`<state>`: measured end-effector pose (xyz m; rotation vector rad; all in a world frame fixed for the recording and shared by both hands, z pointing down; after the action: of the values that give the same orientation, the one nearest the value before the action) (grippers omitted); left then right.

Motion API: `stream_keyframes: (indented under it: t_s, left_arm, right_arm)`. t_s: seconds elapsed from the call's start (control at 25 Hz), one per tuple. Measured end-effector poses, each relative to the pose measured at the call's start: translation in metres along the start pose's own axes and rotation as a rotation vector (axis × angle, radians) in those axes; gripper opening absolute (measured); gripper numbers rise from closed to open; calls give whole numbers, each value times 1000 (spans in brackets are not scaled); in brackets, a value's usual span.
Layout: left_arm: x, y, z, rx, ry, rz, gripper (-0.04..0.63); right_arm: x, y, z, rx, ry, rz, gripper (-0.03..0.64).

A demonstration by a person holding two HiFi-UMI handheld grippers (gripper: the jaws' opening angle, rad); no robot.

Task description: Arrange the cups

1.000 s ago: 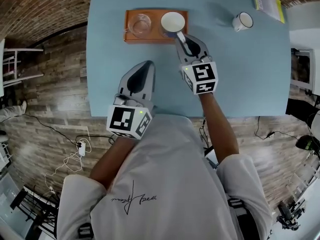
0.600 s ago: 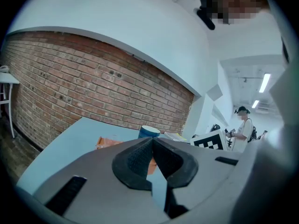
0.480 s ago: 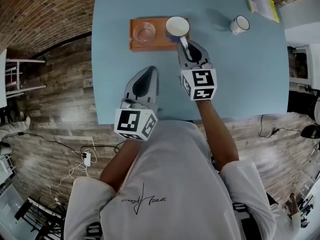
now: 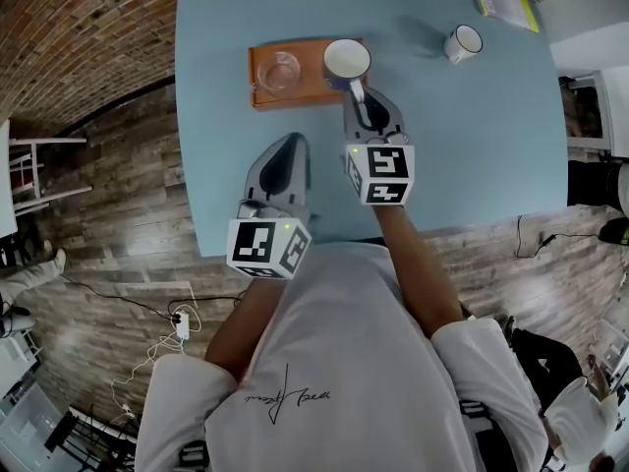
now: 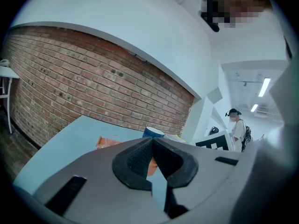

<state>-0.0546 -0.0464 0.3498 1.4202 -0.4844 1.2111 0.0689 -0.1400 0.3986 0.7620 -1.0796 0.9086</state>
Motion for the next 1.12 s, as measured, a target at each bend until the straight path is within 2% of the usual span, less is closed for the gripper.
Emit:
stream_keyframes:
  t_s: [0.48, 1.12]
  left_arm:
    - [3, 6, 2, 12, 17, -10, 9]
    - [0, 27, 2, -29, 32, -36, 9]
  right_arm:
    - [8, 11, 2, 67, 14, 3, 61]
    - [20, 18, 19, 106, 23, 16, 61]
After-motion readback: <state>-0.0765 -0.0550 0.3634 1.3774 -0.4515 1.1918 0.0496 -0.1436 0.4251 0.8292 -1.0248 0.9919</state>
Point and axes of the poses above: the fingertips, and each gripper's own axes: z forward along the fingers, y to its left, x out of its underside, the point moved 4 cm from there along -z, backward along the fingers, and after that the axes turned 6 degrees about -z, right-handed, at the moved point
